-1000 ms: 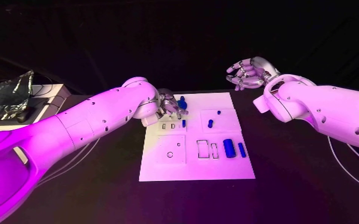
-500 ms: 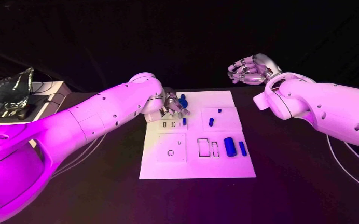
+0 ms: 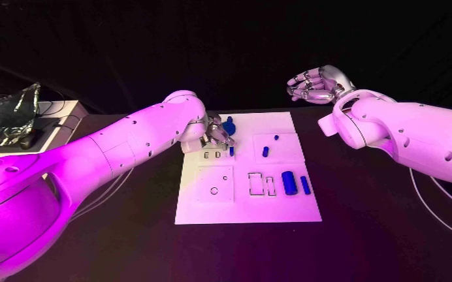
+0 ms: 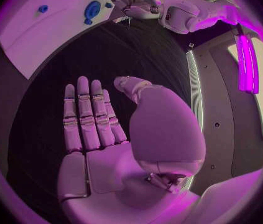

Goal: Assemble the parts on the task board

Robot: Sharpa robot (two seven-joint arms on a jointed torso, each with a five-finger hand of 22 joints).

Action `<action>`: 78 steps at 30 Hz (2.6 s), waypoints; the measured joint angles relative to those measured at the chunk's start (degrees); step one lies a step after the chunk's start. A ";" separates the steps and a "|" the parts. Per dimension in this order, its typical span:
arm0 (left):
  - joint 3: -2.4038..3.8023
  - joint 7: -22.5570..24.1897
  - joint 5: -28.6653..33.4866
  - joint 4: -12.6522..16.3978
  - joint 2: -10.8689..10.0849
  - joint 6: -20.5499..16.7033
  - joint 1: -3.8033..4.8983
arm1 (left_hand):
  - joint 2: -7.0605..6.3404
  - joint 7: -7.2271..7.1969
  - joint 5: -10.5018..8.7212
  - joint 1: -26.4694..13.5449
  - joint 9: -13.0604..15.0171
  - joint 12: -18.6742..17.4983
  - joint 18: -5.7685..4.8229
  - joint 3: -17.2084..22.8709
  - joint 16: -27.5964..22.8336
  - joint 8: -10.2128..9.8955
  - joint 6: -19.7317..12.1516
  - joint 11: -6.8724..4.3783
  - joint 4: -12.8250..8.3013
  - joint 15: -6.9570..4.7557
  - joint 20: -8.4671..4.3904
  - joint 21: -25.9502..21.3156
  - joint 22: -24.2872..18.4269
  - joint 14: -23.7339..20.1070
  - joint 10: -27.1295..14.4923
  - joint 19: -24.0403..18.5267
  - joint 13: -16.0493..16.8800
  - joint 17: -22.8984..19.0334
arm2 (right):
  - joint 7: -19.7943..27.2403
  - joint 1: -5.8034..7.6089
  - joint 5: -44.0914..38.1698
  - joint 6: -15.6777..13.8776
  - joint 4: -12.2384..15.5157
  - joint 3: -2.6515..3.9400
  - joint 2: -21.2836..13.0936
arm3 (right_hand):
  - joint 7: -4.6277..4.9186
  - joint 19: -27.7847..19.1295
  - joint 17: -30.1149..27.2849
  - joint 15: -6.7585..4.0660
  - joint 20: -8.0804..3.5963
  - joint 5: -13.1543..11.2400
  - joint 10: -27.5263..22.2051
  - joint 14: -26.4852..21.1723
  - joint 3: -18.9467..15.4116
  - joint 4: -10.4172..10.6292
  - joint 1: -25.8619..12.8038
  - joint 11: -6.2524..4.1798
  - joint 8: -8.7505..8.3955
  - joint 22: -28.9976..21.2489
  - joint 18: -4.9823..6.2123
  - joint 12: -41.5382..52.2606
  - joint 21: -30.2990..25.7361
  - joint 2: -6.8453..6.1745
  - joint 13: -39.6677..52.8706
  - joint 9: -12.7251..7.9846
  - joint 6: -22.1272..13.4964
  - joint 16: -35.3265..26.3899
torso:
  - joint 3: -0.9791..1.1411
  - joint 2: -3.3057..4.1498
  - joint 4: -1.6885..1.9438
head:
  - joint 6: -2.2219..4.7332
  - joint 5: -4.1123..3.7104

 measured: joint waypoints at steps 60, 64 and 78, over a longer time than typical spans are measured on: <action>-1.35 3.01 1.55 -1.89 0.82 0.30 -0.17 | 0.59 -1.13 0.00 0.29 6.29 -0.71 0.01 1.19 0.16 2.51 -1.13 -0.72 -0.56 -0.40 -0.21 0.00 0.14 -0.01 -0.30 0.20 -1.16 -0.02 | -0.62 -0.90 0.53 -0.06 -0.55 -0.19 1.10 | 0.45 -1.43 -0.92 0.61 0.61 -0.01 -0.51 -0.61 -0.49 -0.48 -0.22 0.51 -1.00 -2.69 0.01 -0.45 0.01 -0.23 -1.44 0.09 -0.51 -1.68 | -0.20 0.59 0.32 | -0.80 -0.15; -1.40 3.24 1.76 -1.86 0.79 0.36 -0.17 | 0.76 -1.13 0.00 1.74 6.75 -0.70 0.01 2.22 0.16 2.51 -1.13 -0.72 -0.79 -0.62 -0.27 0.00 0.14 0.21 -0.30 0.14 -1.34 -0.02 | -0.68 -0.96 0.50 -0.01 -0.56 -0.19 1.15 | 0.44 -1.64 -1.00 0.82 0.82 -0.01 -0.51 -0.82 -0.49 -0.48 -0.22 0.51 -1.00 -2.80 0.00 -0.45 0.01 -0.23 -1.53 0.15 -0.51 -1.91 | -0.19 0.60 0.34 | -0.83 -0.13; -1.59 4.15 2.21 -1.33 0.62 0.78 -0.11 | 1.12 -0.90 -0.29 6.36 7.97 -1.21 0.01 12.61 0.16 0.78 -1.32 -0.94 -5.14 -0.94 -0.75 0.00 0.33 0.12 -0.49 0.09 -1.59 -0.02 | -0.80 -1.07 0.47 0.18 -0.59 -0.19 1.20 | 0.39 -1.84 -1.06 0.81 0.62 -0.01 -0.51 -0.82 -0.64 -0.63 -0.23 0.51 -1.00 -3.05 0.00 -0.45 0.01 -0.22 -1.65 0.14 -0.55 -1.99 | -0.24 0.62 0.42 | -1.04 -0.25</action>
